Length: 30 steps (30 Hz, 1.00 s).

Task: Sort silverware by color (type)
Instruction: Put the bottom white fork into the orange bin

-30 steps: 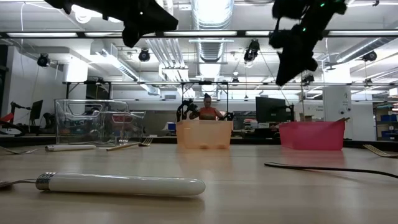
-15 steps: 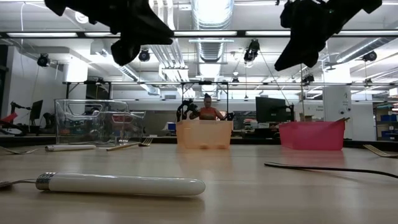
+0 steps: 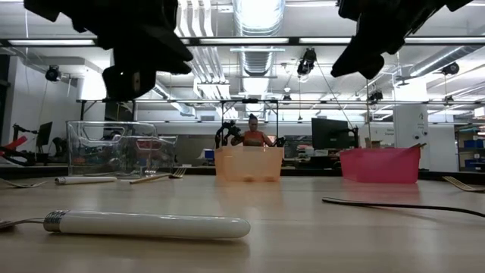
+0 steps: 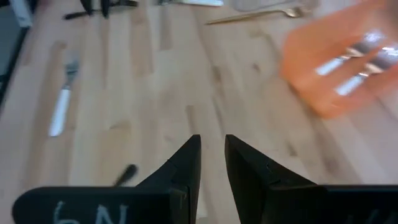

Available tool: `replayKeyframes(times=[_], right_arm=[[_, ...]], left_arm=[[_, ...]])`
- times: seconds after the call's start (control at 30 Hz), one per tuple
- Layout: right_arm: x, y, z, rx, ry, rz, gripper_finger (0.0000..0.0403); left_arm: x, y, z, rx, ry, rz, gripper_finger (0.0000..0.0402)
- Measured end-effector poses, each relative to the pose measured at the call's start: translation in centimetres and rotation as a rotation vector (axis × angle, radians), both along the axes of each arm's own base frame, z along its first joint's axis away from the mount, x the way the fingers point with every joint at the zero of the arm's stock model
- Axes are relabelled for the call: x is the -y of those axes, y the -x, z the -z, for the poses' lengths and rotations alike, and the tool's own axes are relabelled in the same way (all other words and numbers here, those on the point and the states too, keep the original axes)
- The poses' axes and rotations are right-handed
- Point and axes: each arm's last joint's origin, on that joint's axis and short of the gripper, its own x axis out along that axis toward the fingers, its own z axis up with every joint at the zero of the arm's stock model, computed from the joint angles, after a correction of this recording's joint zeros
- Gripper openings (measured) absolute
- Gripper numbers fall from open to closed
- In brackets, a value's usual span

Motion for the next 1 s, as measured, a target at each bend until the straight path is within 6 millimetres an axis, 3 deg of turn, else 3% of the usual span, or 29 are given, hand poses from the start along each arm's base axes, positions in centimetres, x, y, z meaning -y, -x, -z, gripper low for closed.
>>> replayKeyframes(times=[0.27,0.4,0.77,1.0], right_arm=[[-3.1,-2.0,0.8,0.034,-0.062,-0.068,0.0063],[-4.7,-3.6,1.0,0.033,-0.062,-0.111,0.0063],[-10.2,-9.5,2.0,-0.017,0.029,-0.261,0.0063],[-14.3,-12.5,3.9,-0.026,0.18,-0.278,0.0063]], left_arm=[[4.2,1.0,1.5,-0.078,0.069,0.173,0.0048],[6.9,1.1,1.3,-0.085,0.062,0.249,0.0048],[14.7,-0.1,2.3,-0.278,-0.114,0.389,0.0048],[19.4,-0.3,3.0,-0.465,-0.283,0.407,0.0048]])
